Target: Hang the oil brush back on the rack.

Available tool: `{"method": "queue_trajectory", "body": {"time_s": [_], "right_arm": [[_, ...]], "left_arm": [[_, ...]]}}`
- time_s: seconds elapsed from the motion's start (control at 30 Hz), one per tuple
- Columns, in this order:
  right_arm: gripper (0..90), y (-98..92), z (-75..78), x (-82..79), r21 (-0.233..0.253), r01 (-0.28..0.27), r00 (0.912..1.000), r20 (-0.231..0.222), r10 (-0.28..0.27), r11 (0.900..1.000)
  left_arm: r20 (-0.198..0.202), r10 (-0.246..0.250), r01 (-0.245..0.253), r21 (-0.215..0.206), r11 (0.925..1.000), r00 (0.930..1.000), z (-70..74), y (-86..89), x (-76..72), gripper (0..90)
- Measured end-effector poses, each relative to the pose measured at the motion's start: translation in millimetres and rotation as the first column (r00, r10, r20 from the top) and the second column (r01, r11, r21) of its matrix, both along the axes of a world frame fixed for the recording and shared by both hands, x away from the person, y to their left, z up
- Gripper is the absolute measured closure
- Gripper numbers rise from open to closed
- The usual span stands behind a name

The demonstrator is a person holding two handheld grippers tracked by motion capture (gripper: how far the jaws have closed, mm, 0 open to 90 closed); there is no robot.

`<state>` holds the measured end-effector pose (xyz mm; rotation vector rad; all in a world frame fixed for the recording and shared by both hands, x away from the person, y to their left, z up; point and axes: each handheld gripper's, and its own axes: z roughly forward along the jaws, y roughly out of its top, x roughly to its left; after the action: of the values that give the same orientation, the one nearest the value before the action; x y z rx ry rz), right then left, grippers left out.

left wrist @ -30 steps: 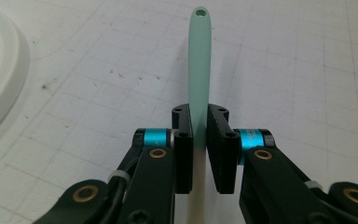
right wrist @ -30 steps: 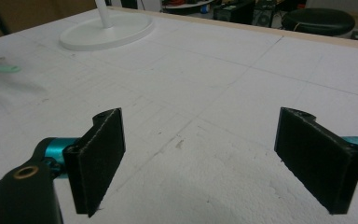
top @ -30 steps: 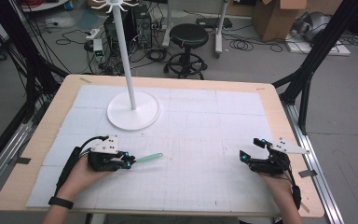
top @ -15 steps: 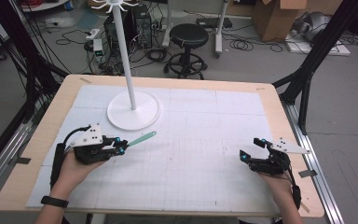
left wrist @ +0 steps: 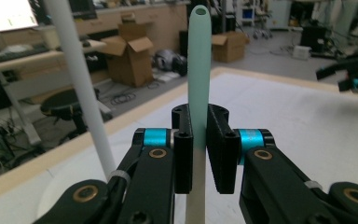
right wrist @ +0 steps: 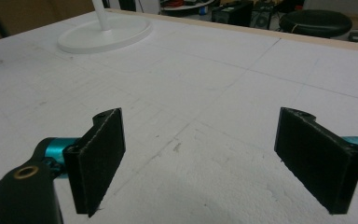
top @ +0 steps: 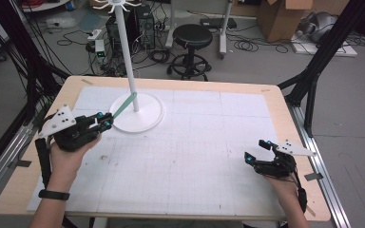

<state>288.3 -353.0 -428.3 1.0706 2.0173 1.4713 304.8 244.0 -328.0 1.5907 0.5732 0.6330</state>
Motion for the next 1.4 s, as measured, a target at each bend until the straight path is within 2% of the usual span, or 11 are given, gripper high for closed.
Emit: {"method": "queue_trajectory", "body": {"time_s": [0.13, 0.27, 0.6, 0.73, 0.87, 1.0, 1.13, 1.4], "right_arm": [[15.5, -0.2, -0.5, 0.7, -0.002, -0.002, 1.0, -0.004, 0.002, 1.0], [15.5, 0.4, -0.8, 0.8, -0.001, -0.002, 1.0, -0.008, 0.002, 1.0], [15.5, -0.4, -1.3, 1.5, -0.006, -0.005, 1.0, -0.006, 0.005, 1.0], [15.5, -0.3, -1.3, 1.8, -0.008, -0.005, 1.0, -0.003, 0.005, 1.0], [15.5, -0.3, -1.1, 1.4, -0.004, -0.005, 1.0, -0.005, 0.005, 1.0], [15.5, -0.3, -1.3, 1.9, -0.007, -0.006, 1.0, -0.003, 0.006, 1.0], [15.5, -0.1, -1.0, 1.4, -0.006, -0.007, 1.0, -0.004, 0.007, 1.0], [15.5, -0.9, -1.1, 1.6, -0.002, -0.007, 1.0, -0.006, 0.007, 1.0]], "left_arm": [[0.038, 0.034, -0.032, -0.06, 0.9977, 0.9987, 12.6, 3.5, 4.1, 81.3], [0.069, 0.076, -0.069, -0.097, 0.9928, 0.9947, 31.2, 3.1, 8.2, 81.3], [0.164, 0.164, -0.134, -0.181, 0.9743, 0.9726, 75.2, 2.4, 16.7, 81.3], [0.178, 0.178, -0.143, -0.196, 0.9702, 0.9677, 85.3, 1.7, 19.3, 81.3], [0.199, 0.192, -0.156, -0.184, 0.9706, 0.9609, 96.8, -1.1, 21.0, 81.3], [0.205, 0.203, -0.165, -0.187, 0.9685, 0.9575, 106.2, -1.7, 22.9, 81.3], [0.203, 0.214, -0.179, -0.176, 0.9679, 0.9555, 111.3, -4.0, 27.6, 81.3], [0.191, 0.253, -0.222, -0.171, 0.96, 0.9483, 113.5, -11.0, 36.8, 81.3]]}}
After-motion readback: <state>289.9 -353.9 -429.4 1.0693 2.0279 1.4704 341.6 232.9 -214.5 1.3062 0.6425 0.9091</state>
